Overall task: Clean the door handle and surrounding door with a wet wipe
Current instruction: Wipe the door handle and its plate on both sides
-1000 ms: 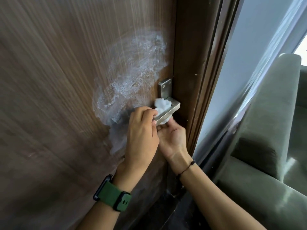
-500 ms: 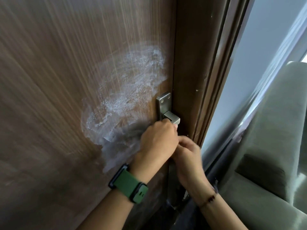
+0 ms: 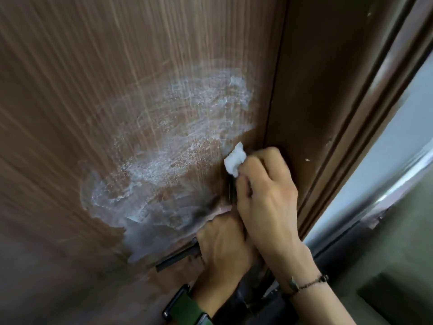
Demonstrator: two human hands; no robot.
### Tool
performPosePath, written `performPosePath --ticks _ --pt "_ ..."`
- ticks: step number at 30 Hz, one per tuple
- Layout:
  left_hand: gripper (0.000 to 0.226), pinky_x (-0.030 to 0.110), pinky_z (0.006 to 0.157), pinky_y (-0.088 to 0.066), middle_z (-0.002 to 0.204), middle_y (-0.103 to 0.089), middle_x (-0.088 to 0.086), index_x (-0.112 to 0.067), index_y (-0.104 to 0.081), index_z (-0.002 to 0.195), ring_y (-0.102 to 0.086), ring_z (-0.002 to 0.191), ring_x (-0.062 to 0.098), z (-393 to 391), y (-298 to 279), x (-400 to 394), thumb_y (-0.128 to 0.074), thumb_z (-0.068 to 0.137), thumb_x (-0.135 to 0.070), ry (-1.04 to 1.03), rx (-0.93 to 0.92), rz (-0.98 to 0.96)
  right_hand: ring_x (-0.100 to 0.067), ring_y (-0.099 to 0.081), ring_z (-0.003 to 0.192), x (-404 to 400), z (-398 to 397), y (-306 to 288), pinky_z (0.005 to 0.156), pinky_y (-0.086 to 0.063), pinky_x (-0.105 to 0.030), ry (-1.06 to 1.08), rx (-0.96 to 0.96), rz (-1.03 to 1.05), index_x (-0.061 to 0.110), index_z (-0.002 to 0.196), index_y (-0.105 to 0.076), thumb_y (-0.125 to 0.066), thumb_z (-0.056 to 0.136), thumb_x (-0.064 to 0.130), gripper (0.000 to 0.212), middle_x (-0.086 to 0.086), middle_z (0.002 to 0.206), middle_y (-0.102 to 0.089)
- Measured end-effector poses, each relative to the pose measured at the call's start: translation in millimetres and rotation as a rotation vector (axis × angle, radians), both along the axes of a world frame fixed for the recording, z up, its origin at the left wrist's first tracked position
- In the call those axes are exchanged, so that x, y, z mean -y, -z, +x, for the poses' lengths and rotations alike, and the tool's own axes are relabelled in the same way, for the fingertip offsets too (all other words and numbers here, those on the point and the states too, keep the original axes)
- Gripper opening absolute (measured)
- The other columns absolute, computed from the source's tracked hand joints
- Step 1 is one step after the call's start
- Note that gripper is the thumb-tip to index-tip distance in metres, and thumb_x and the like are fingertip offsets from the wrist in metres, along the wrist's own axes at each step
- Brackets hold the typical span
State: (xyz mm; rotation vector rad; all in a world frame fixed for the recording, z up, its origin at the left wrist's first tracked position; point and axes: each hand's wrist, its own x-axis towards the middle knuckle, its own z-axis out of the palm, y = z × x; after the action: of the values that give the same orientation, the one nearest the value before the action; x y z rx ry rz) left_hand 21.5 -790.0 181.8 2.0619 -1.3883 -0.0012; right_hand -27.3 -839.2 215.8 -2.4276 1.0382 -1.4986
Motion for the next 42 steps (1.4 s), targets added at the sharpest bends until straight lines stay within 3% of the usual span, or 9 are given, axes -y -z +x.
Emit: performPosePath --ticks 3,15,19,23,26,29,33,37,42 --pt "0.025 0.012 0.044 0.000 0.032 -0.050 0.009 -0.015 -0.047 0.039 -0.042 0.024 0.020 1 4 1 -0.047 0.060 -0.027 -0.006 0.020 0.036 -0.027 -0.050 0.065 -1 -4 4 0.047 -0.041 -0.030 -0.041 -0.070 0.031 0.003 0.067 -0.052 -0.065 0.072 -0.010 0.019 -0.013 0.075 -0.051" --pt "0.041 0.032 0.040 -0.036 0.048 -0.061 0.018 -0.007 -0.054 0.056 -0.055 0.041 0.033 1 33 7 -0.034 0.075 -0.039 -0.034 -0.131 -0.261 -0.030 -0.055 0.068 7 0 14 0.056 -0.048 -0.037 -0.063 0.113 -0.030 0.005 0.079 -0.059 -0.054 0.082 -0.005 0.011 -0.013 0.078 -0.058" --pt "0.030 0.024 0.042 -0.018 0.050 -0.059 0.018 -0.026 -0.036 0.050 -0.053 0.044 0.033 17 33 19 -0.030 0.074 -0.043 -0.061 -0.134 -0.296 -0.031 -0.057 0.069 20 20 12 0.059 -0.050 -0.037 -0.110 0.139 -0.020 0.004 0.079 -0.061 -0.056 0.080 -0.009 0.013 -0.014 0.079 -0.060" --pt "0.051 0.029 0.046 -0.028 0.062 -0.065 0.020 -0.007 -0.054 0.066 -0.060 0.056 0.037 45 30 41 -0.024 0.075 -0.047 -0.137 -0.121 -0.276 -0.030 -0.057 0.076 45 52 8 0.064 -0.050 -0.038 -0.195 0.130 0.063 0.003 0.083 -0.061 -0.053 0.082 -0.007 0.013 -0.015 0.086 -0.060" --pt "0.044 0.035 0.053 -0.038 0.073 -0.067 0.020 -0.008 -0.054 0.075 -0.062 0.067 0.038 70 26 60 -0.027 0.084 -0.041 -0.186 -0.125 -0.256 -0.016 -0.053 0.075 68 80 4 0.062 -0.042 -0.008 -0.233 0.229 0.247 0.008 0.082 -0.063 -0.054 0.082 -0.007 0.017 -0.005 0.087 -0.056" --pt "0.050 0.037 0.058 -0.041 0.077 -0.067 0.020 -0.010 -0.055 0.079 -0.062 0.074 0.039 100 21 79 -0.020 0.088 -0.044 -0.217 -0.108 -0.245 -0.010 -0.053 0.075 95 115 1 0.060 -0.038 0.001 -0.229 0.298 0.311 0.009 0.082 -0.066 -0.057 0.082 -0.007 0.018 -0.002 0.088 -0.058" --pt "0.046 0.036 0.060 -0.037 0.084 -0.068 0.016 -0.014 -0.057 0.085 -0.061 0.082 0.039 150 20 103 -0.023 0.094 -0.043 -0.222 -0.121 -0.211 -0.013 -0.061 0.079 130 165 7 0.068 -0.045 -0.004 -0.266 0.401 0.399 0.009 0.085 -0.069 -0.059 0.083 -0.003 0.016 0.002 0.087 -0.063" --pt "0.043 0.031 0.059 -0.031 0.080 -0.067 0.012 -0.014 -0.055 0.086 -0.061 0.078 0.034 200 19 121 -0.024 0.094 -0.043 -0.182 -0.119 -0.174 -0.018 -0.064 0.090 157 219 23 0.078 -0.055 -0.026 -0.310 0.440 0.490 0.005 0.092 -0.070 -0.057 0.087 0.001 0.014 -0.007 0.097 -0.068" --pt "0.039 0.028 0.056 -0.030 0.070 -0.057 -0.001 -0.022 -0.050 0.077 -0.056 0.068 0.024 267 -3 136 -0.023 0.094 -0.044 -0.153 -0.116 0.048 -0.017 -0.062 0.102 183 264 34 0.088 -0.054 -0.031 -0.571 0.383 0.578 0.012 0.102 -0.069 -0.049 0.082 -0.009 0.035 -0.006 0.107 -0.068"
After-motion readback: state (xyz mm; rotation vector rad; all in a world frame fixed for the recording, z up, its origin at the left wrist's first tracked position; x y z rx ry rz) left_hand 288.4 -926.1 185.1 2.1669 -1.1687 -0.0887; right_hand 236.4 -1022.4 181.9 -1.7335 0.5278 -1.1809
